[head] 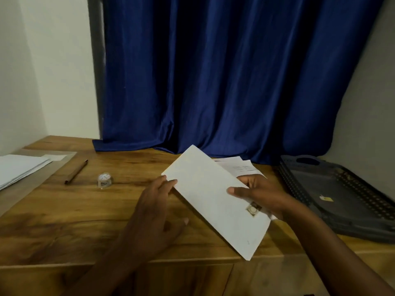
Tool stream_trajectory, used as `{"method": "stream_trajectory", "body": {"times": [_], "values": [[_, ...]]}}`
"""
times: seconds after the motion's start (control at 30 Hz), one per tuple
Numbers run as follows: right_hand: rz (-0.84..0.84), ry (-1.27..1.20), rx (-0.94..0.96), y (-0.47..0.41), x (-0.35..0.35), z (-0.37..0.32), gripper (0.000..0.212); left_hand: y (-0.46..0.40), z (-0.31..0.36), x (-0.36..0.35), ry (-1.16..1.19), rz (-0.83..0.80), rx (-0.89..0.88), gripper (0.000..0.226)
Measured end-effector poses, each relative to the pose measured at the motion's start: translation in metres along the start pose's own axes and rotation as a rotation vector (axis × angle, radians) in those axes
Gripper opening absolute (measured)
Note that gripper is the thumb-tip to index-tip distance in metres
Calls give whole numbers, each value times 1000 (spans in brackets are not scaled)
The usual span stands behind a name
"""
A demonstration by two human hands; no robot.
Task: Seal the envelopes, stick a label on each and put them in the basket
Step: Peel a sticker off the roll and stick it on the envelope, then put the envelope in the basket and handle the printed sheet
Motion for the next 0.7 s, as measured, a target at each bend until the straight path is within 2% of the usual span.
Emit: {"method": "stream_trajectory", "body": {"times": [0.17,0.37,0.47,0.57,0.7], "values": [[242,11,26,39,68,-3,21,-16,29,-52,-81,-207,-43,98],[662,98,32,80,191,4,23,-40,82,-92,-46,-273,-74,97],[831,179,12,99,248,13,30,-38,86,-110,-134,-297,-86,93],[917,302,-32,112,287,25,30,-35,80,-118,-176,-302,-97,88],[873,394,-258,107,314,64,38,-32,80,-118,-198,-304,-123,84]]}}
Point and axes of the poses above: each hand's wrist, its own y-axis away from the middle knuckle, its own x-axis out of the back of the hand, z = x × y, the point moved 9 cm from there along -y, towards the middle knuckle, and after that the axes turned 14 degrees about x, right-handed, at the moved point
